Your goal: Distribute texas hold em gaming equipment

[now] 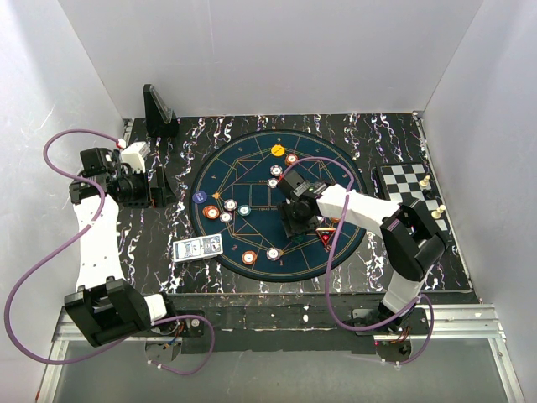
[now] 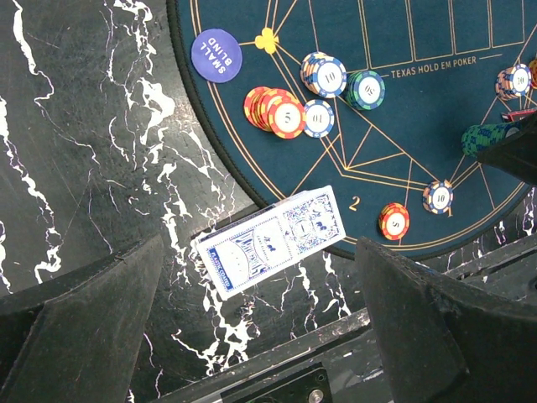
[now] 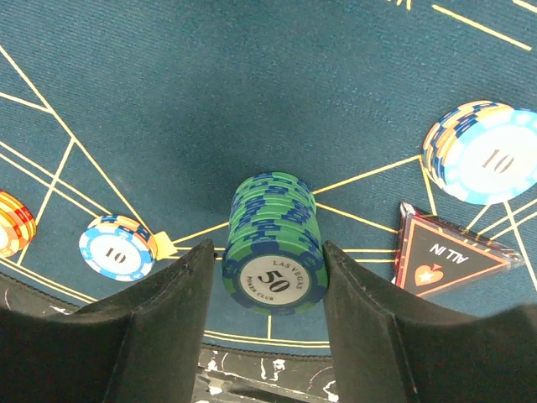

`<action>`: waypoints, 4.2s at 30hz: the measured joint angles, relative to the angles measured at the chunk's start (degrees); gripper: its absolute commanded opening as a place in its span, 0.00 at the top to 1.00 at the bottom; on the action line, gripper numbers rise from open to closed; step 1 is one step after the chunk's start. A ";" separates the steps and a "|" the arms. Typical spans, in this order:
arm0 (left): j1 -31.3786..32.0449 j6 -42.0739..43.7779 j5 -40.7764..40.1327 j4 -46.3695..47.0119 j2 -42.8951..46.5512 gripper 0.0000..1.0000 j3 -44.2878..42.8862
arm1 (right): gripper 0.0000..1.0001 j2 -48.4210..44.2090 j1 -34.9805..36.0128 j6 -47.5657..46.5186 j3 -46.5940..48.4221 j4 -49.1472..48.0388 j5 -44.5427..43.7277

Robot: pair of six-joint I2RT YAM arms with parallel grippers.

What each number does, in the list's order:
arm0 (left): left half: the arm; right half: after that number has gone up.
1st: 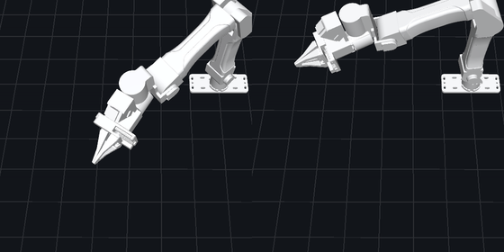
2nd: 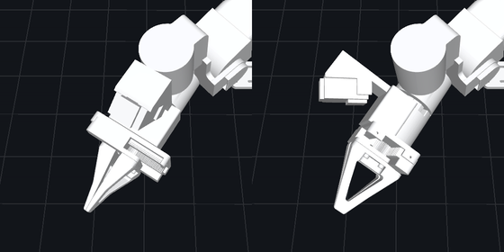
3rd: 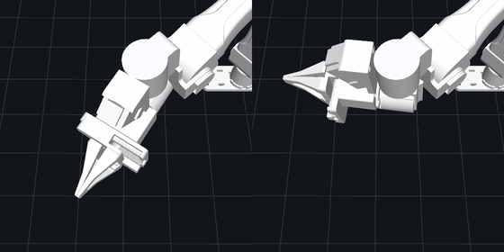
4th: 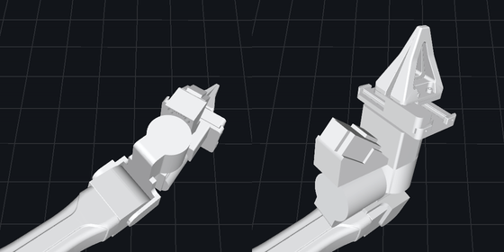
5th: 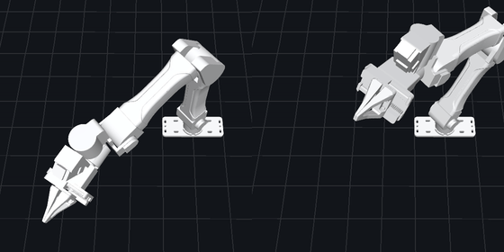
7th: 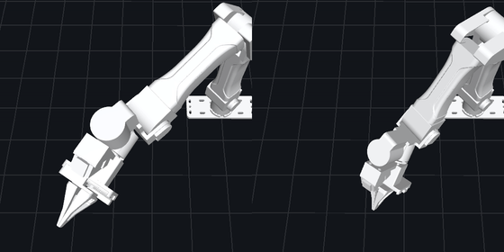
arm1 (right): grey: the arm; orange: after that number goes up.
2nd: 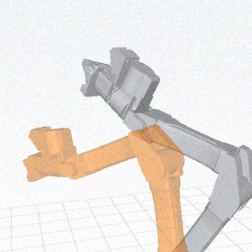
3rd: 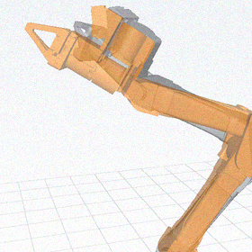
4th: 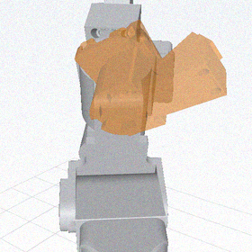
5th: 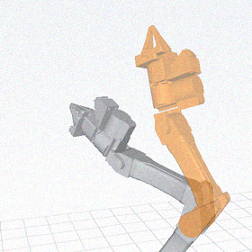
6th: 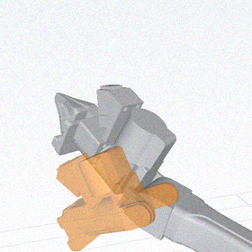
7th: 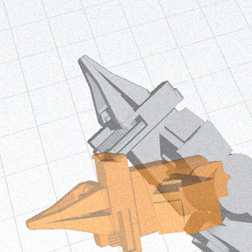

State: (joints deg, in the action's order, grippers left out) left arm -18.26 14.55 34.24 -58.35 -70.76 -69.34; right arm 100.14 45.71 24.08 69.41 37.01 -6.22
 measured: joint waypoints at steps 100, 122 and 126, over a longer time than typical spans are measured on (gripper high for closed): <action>0.00 2.84 -2.29 3.21 -5.84 0.00 1.62 | 0.13 40.72 -23.06 0.59 57.00 8.74 -0.90; 0.00 2.60 -1.03 1.20 2.89 0.00 1.70 | 0.09 0.63 -4.00 3.02 10.86 3.72 -3.96; 0.00 2.47 -0.70 0.66 2.99 0.00 1.70 | 0.09 1.42 -2.40 4.22 6.56 3.74 -3.89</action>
State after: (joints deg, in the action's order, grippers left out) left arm -18.26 17.02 33.54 -57.69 -67.77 -67.64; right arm 101.56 43.31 28.29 75.96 40.75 -10.11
